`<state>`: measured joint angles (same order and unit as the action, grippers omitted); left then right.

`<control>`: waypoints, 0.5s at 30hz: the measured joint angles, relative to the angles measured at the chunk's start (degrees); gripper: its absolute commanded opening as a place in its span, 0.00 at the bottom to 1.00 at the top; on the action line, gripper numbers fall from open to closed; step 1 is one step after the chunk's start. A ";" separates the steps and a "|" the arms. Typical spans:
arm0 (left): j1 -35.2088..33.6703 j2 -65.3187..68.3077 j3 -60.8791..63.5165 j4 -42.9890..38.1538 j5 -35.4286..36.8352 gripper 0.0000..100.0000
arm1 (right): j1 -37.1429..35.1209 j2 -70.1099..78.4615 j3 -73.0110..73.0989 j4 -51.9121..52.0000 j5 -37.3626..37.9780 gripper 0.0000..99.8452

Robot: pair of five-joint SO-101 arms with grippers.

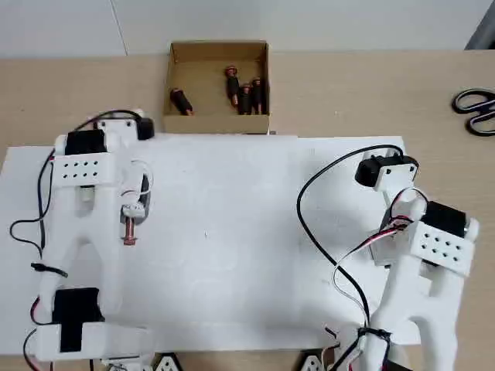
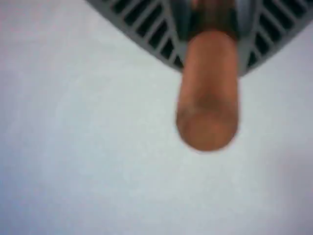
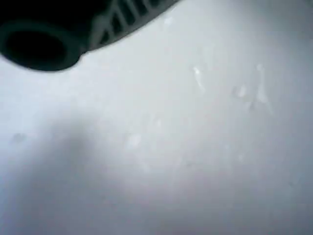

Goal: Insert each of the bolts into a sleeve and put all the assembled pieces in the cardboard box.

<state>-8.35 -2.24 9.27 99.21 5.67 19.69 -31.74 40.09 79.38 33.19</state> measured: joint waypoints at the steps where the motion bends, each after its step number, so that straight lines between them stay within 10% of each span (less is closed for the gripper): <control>1: 0.00 0.00 -0.09 0.00 4.13 0.01 | 0.00 0.00 0.00 0.00 0.00 0.00; 15: -1.85 0.00 -2.55 -6.24 55.38 0.01 | 0.00 0.00 0.00 0.00 0.00 0.00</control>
<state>-10.20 -2.24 6.73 92.97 61.05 19.69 -31.74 40.09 79.38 33.19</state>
